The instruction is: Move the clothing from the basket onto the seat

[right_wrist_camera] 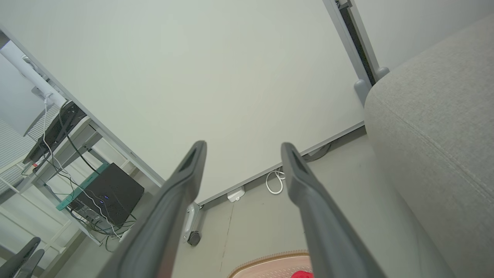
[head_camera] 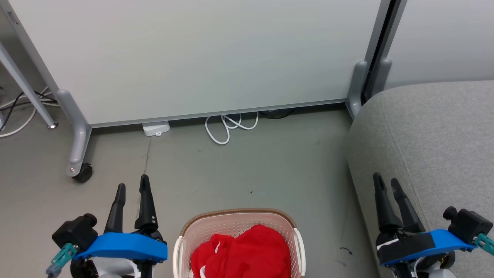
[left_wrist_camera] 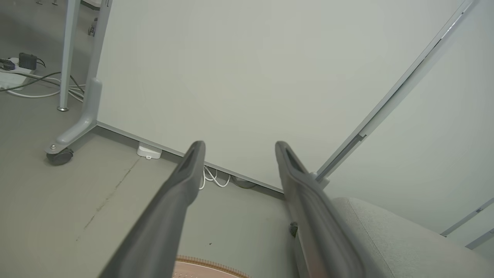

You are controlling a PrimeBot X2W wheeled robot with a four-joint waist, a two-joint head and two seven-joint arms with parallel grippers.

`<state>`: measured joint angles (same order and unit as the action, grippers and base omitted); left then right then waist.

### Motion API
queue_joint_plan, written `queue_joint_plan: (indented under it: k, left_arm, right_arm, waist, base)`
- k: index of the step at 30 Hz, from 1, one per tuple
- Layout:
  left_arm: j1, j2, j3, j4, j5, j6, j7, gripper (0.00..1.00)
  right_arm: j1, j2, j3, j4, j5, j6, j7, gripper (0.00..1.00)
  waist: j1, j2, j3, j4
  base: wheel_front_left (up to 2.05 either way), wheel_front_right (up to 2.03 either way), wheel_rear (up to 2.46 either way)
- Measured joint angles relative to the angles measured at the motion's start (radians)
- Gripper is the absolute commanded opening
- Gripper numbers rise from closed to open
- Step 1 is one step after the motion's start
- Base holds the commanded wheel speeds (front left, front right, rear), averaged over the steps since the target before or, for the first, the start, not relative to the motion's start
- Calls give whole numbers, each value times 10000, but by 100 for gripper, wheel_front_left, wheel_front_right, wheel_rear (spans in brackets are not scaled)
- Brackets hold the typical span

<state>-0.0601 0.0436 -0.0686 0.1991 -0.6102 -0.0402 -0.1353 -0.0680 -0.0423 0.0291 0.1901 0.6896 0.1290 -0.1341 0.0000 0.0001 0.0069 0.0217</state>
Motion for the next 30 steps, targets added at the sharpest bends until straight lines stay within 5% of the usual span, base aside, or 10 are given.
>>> queue_joint_plan:
  k: [30]
  left_arm:
    - [-87, 25, -487, 92, 2949, 282, -702, 100]
  right_arm:
    - [-1, -21, 280, 38, -2886, 2, -713, 100]
  waist:
    - [0, 0, 17, 120]
  base:
    - [0, 0, 0]
